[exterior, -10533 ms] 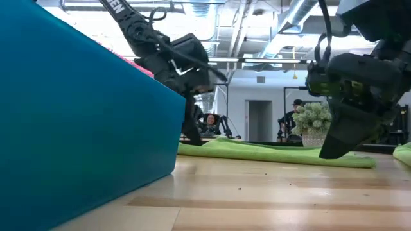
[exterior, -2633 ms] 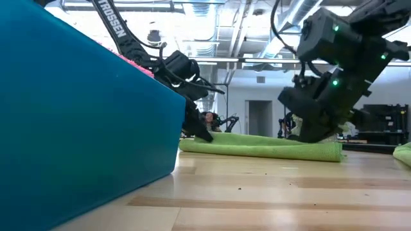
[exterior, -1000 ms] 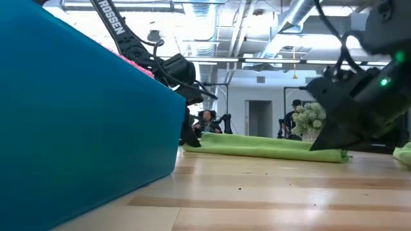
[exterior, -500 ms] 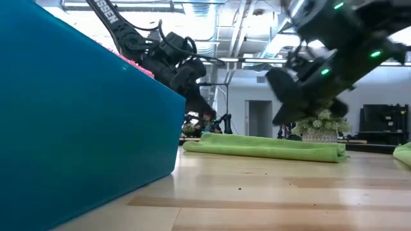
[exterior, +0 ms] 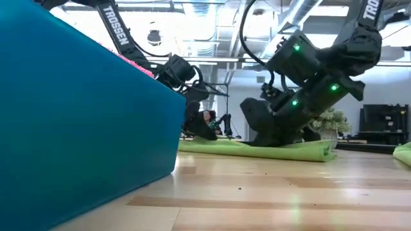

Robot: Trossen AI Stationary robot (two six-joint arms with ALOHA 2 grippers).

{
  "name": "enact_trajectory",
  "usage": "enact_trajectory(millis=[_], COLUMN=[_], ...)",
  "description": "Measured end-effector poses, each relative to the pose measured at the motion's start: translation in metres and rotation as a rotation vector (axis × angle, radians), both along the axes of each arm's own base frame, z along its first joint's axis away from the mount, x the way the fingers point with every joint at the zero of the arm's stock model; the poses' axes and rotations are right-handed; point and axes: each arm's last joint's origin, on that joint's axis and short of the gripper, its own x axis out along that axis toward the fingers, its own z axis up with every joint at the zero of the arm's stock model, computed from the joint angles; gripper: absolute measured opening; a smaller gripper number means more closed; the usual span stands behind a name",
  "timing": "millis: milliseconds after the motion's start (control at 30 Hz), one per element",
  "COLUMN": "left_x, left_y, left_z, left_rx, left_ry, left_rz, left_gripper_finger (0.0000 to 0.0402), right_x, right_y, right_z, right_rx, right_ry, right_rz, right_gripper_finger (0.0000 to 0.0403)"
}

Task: Fold microfiber towels
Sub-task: Fold the top green microfiber towel on the table

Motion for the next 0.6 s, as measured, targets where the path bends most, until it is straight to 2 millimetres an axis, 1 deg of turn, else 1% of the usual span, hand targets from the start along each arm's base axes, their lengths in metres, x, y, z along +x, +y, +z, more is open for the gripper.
enact_trajectory(millis=[133,200,267,367,433,600], left_x=[-0.003,-0.006,-0.006,-0.006,-0.006,-0.006], left_y=[0.009,0.012,0.014,0.014,0.014,0.014], left_z=[-0.007,-0.010,-0.009,-0.009,-0.008,-0.009], left_rx=[0.001,-0.017,-0.015,-0.006,0.004,0.011], left_ry=[0.016,0.034,0.024,0.023,0.019,0.031], left_rz=[0.037,0.054,0.061,0.058,0.051,0.042], left_gripper_finger=[0.0000,0.0000,0.0000,0.0000,0.0000,0.0000], right_x=[-0.004,-0.002,0.002,0.009,0.011,0.008], right_y=[0.001,0.000,-0.001,-0.005,-0.011,-0.021], right_z=[0.013,0.027,0.037,0.042,0.035,0.000], right_rx=[-0.012,-0.054,-0.120,-0.188,-0.178,-0.112], right_ry=[-0.001,-0.056,-0.110,-0.152,-0.128,-0.035], right_rz=[0.013,0.014,0.019,0.050,0.054,-0.018], right_gripper_finger=[0.0007,0.0007,0.0007,0.0007,0.0007,0.0007])
